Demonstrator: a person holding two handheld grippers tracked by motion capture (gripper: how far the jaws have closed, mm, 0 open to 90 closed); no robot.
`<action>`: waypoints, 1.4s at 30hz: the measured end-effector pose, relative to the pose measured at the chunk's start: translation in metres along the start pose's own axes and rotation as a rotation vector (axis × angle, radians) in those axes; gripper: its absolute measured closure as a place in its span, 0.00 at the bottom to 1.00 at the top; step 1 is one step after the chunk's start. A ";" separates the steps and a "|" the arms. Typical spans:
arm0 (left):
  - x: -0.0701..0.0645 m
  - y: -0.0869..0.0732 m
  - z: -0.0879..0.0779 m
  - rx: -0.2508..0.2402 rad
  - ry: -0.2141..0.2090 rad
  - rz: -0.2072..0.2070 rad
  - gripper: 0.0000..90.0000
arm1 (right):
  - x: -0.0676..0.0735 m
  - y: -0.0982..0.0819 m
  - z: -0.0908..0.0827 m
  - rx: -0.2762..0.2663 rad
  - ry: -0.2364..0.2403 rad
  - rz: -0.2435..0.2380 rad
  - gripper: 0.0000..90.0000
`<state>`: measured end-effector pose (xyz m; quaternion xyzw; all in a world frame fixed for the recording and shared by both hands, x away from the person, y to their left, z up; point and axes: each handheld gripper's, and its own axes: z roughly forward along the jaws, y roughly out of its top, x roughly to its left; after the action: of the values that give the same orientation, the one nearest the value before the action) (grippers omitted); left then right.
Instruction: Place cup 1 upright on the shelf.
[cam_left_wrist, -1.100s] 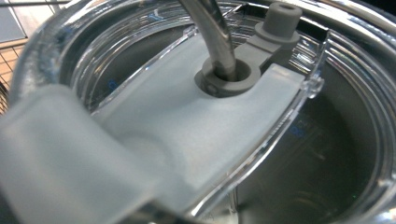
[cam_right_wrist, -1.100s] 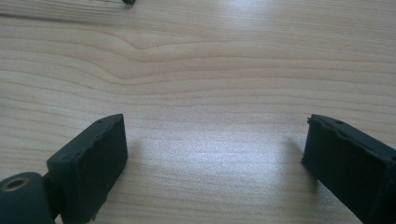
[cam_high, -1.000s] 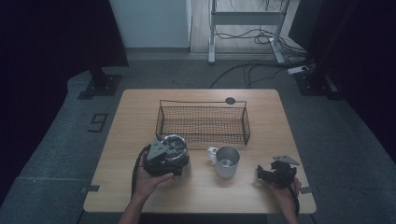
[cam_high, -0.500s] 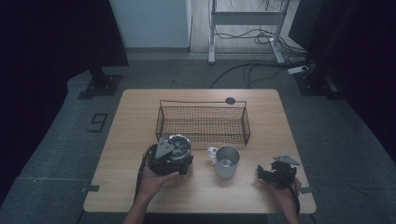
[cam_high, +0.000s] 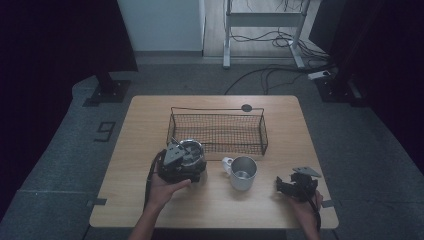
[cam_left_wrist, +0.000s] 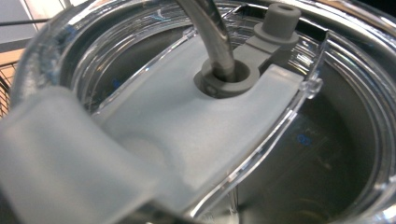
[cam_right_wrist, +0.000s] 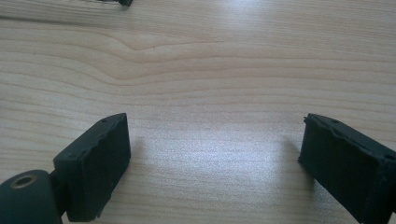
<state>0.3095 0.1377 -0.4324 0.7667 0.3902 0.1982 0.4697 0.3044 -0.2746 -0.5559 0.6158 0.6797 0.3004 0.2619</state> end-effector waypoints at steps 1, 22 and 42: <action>0.001 0.002 -0.001 -0.004 0.000 -0.003 0.04 | 0.000 0.000 0.000 0.000 0.000 0.000 0.09; 0.007 0.021 0.002 -0.004 0.006 -0.007 0.04 | 0.000 0.000 0.000 -0.001 0.001 0.000 0.10; 0.011 0.030 0.006 -0.009 0.010 -0.007 0.04 | 0.000 0.000 0.000 -0.003 -0.001 -0.001 0.10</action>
<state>0.3328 0.1353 -0.4098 0.7623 0.3943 0.2021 0.4718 0.3042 -0.2743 -0.5557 0.6153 0.6794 0.3008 0.2633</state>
